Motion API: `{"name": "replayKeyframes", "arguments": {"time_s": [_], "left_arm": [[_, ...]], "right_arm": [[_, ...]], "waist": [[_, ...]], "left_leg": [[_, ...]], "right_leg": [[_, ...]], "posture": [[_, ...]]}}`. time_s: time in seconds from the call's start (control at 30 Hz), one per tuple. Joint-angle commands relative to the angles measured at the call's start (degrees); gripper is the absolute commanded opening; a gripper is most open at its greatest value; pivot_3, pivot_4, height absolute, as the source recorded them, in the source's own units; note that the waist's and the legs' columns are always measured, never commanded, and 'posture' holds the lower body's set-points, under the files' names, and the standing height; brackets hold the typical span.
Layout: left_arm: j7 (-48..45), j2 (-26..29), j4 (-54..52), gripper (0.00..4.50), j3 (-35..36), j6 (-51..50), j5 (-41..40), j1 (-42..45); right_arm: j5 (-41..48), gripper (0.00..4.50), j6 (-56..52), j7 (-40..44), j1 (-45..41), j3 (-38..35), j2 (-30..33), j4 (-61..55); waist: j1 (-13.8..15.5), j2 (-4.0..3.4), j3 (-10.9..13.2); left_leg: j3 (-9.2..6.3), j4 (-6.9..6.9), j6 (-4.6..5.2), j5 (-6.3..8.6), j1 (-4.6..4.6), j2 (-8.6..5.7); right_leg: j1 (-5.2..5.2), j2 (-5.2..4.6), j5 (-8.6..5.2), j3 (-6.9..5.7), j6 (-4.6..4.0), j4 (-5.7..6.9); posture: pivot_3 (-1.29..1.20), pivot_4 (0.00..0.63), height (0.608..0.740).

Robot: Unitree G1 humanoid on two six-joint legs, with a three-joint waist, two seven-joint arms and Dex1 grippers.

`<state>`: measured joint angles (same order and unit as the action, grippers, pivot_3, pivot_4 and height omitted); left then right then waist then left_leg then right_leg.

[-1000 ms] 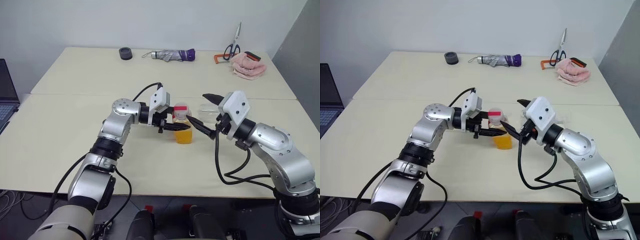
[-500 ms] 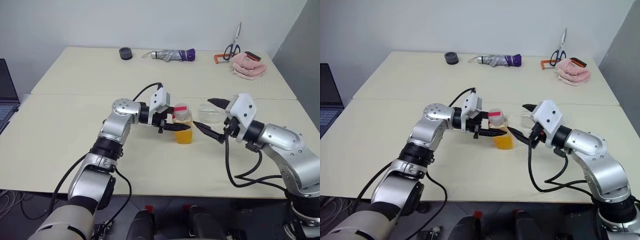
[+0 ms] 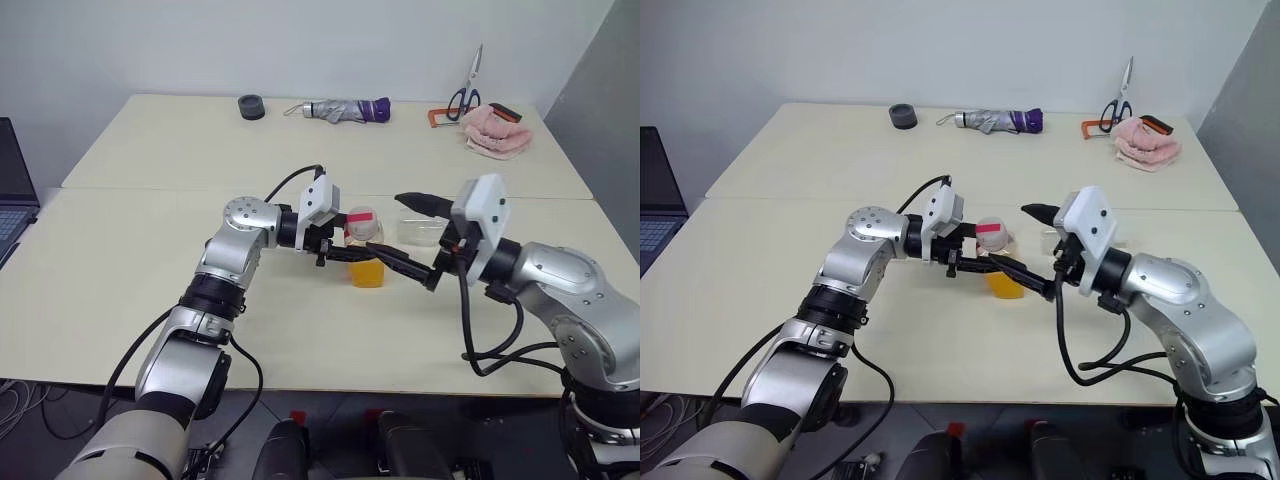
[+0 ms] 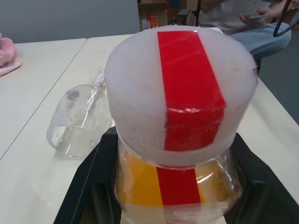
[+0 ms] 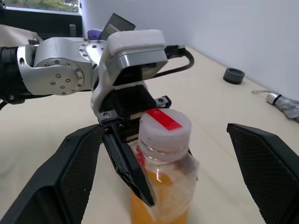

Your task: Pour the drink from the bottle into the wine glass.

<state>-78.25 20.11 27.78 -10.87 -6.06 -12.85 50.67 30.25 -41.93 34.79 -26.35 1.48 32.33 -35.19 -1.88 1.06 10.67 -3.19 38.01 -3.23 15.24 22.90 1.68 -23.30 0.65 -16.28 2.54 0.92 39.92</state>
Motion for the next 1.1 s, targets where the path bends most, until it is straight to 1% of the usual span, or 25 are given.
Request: {"name": "replayKeyframes", "arguments": {"time_s": [0.03,0.27,0.57,0.63,0.67,0.7,0.77,0.8,0.83,0.87,1.03,1.1], "left_arm": [[-0.3,0.2,-0.4,2.16,0.4,0.2,-0.2,1.7],[-0.4,0.1,-0.3,2.16,0.3,0.4,-0.1,1.7],[-0.3,-0.1,-0.3,2.16,0.1,0.6,0.0,1.5],[-0.3,-0.1,-0.3,2.16,0.1,0.6,0.1,1.4],[-0.2,-0.2,-0.3,2.16,0.1,0.6,0.1,1.4],[-0.2,-0.2,-0.4,2.16,0.1,0.6,0.1,1.4],[-0.2,-0.2,-0.4,2.16,0.1,0.6,0.1,1.4],[-0.2,-0.2,-0.4,2.16,0.1,0.6,0.1,1.4],[-0.1,-0.2,-0.4,2.16,0.1,0.6,0.1,1.3],[-0.1,-0.3,-0.4,2.16,0.1,0.6,0.1,1.3],[0.0,-0.3,-0.4,2.16,0.2,0.6,0.0,1.2],[0.1,-0.3,-0.6,2.16,0.2,0.6,0.0,1.0]], "right_arm": [[-1.1,4.5,0.6,-0.7,-3.0,1.7,-1.1,1.3],[-3.6,4.5,2.2,0.3,-5.9,5.1,-2.5,6.1],[-4.8,4.5,3.2,1.2,-8.4,6.7,-4.6,10.2],[-4.8,4.14,3.2,1.1,-8.6,6.6,-5.1,10.6],[-4.9,3.88,3.2,1.1,-8.6,6.6,-5.2,10.7],[-5.0,3.57,3.1,1.2,-8.6,6.7,-5.2,10.7],[-5.1,2.81,3.2,1.4,-8.6,6.8,-5.3,10.8],[-5.2,2.51,3.2,1.5,-8.6,6.8,-5.3,10.8],[-5.3,2.08,3.3,1.5,-8.6,6.8,-5.5,10.8],[-5.3,1.84,3.4,1.6,-8.6,6.7,-5.6,10.7],[-4.8,1.85,5.7,2.1,-7.7,5.7,-6.6,10.1],[-4.6,1.85,8.7,2.2,-6.4,4.4,-7.5,9.7]], "waist": [[0.0,0.0,0.0],[0.0,0.0,0.0],[0.0,0.0,0.0],[0.0,0.0,0.0],[0.0,0.0,0.0],[0.0,0.0,0.0],[0.0,0.0,0.0],[0.0,0.0,0.0],[0.0,0.0,0.0],[0.0,0.0,0.0],[0.0,0.0,0.0],[0.0,0.0,0.0]], "left_leg": [[0.0,0.0,0.0,0.0,0.0,0.0],[-0.01,0.0,0.0,0.0,0.01,0.0],[-0.01,0.0,0.0,0.0,0.01,-0.01],[-0.01,0.0,0.0,0.0,0.01,-0.01],[-0.02,0.0,0.0,0.0,0.0,-0.01],[-0.02,0.0,0.0,0.0,0.0,0.0],[-0.01,0.0,0.0,0.0,0.0,-0.01],[-0.01,0.0,0.0,0.0,0.01,-0.01],[-0.02,0.0,0.0,0.0,0.01,-0.01],[-0.02,0.0,0.0,0.0,0.0,-0.01],[-0.02,0.0,0.0,0.0,0.01,-0.01],[-0.02,0.0,0.0,0.0,0.01,-0.01]], "right_leg": [[0.0,0.0,0.0,0.0,0.0,0.0],[0.0,-0.01,0.0,-0.01,0.0,-0.01],[0.0,-0.02,0.0,-0.01,0.0,0.0],[0.0,-0.02,0.0,-0.02,0.0,0.0],[0.0,-0.02,0.0,-0.02,0.0,0.0],[0.0,-0.02,0.0,-0.02,0.0,0.0],[0.0,-0.02,0.0,-0.02,0.0,0.0],[0.0,-0.02,0.0,-0.02,0.0,0.0],[0.0,-0.02,0.0,-0.02,0.0,0.0],[0.0,-0.02,0.0,-0.02,0.0,0.0],[0.0,-0.02,0.0,-0.02,0.0,0.0],[0.0,-0.02,0.0,-0.02,0.0,0.0]], "posture": [[0.0,0.15,0.74],[0.0,0.15,0.74],[0.0,0.15,0.74],[0.0,0.15,0.74],[0.0,0.15,0.74],[0.0,0.15,0.74],[0.0,0.15,0.74],[0.0,0.15,0.74],[0.0,0.15,0.74],[0.0,0.15,0.74],[0.0,0.15,0.74],[0.0,0.15,0.74]]}}
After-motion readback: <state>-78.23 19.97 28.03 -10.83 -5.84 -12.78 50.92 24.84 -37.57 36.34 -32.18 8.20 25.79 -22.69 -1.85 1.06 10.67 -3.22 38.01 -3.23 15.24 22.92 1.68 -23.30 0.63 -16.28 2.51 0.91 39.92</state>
